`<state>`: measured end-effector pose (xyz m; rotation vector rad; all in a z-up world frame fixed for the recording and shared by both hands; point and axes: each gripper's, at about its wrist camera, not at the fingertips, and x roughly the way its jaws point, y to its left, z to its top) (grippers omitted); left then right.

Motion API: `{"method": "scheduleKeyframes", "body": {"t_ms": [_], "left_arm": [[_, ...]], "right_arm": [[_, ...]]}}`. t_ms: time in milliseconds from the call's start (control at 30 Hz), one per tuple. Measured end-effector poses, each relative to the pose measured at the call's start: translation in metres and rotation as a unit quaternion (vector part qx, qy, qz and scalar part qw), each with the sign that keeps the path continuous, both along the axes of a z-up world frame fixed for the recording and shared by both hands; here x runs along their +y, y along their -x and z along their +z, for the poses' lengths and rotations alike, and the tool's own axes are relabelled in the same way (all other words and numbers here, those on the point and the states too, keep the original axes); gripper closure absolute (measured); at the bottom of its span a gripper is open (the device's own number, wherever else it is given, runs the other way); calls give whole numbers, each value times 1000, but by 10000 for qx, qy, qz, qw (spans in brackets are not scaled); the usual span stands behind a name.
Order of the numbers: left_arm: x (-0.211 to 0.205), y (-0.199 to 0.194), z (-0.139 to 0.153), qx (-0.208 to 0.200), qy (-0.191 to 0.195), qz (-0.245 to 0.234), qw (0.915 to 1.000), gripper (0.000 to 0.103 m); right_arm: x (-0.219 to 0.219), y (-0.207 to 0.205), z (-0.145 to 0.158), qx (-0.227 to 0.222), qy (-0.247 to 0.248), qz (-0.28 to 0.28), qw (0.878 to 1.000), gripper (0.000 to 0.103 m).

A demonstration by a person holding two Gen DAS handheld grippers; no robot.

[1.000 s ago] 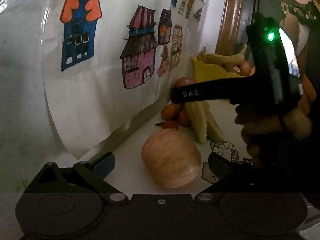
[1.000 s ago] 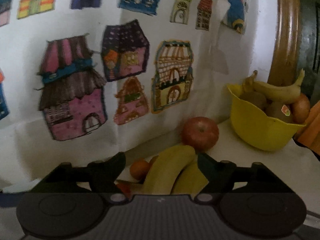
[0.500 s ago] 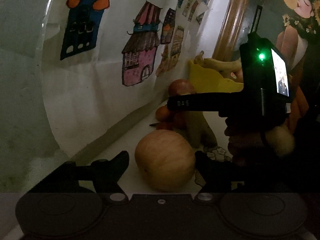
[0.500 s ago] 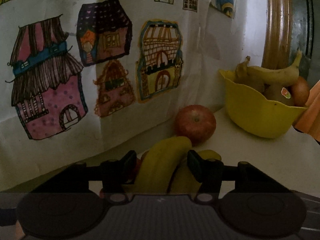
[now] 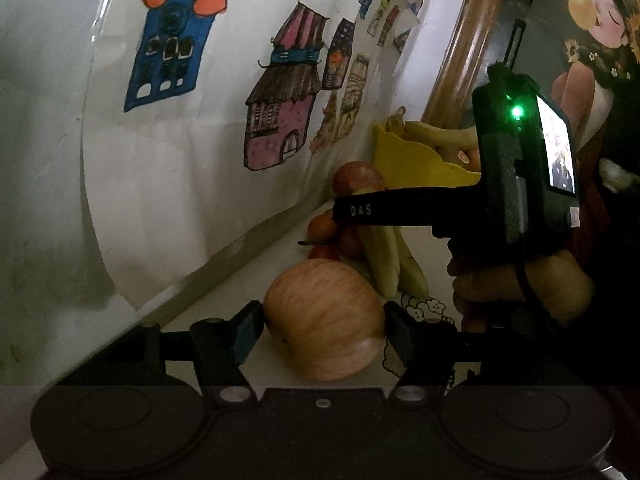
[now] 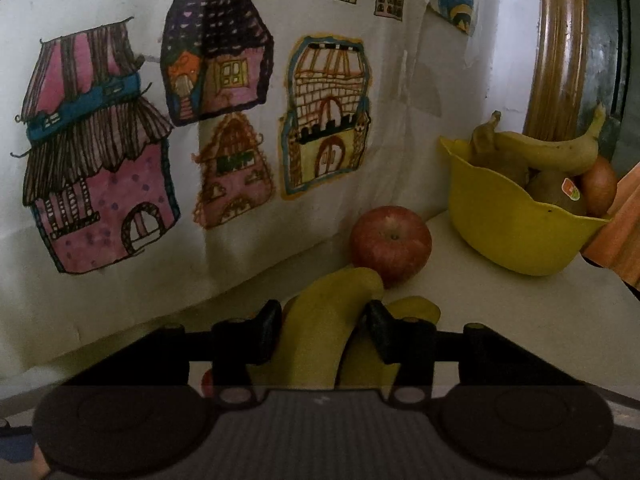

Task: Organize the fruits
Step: 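Close left gripper on the red apple while right gripper closes on the banana, then lift the apple with left gripper while right gripper carries the banana toward the tray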

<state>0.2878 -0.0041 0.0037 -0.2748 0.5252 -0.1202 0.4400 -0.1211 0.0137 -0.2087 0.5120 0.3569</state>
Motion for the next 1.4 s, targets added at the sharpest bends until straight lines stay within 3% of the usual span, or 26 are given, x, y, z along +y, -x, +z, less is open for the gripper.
{"method": "scheduleKeyframes", "body": {"t_ms": [467,567,1100,1400], "left_arm": [[16,-2,-8,-29,646,119,9978,36],[16,-3,-9,-29,691,125,9975,36],[18,-2,-11,-43,849,161,9963,36],[20,2,-12,-49,938,183,9954,36]], "right_arm": [[1,21,4,23,6,488,9988,61],[5,22,0,207,-35,599,9980,61],[10,24,-6,23,89,552,9984,63],[0,27,-1,154,-195,636,9977,65]]}}
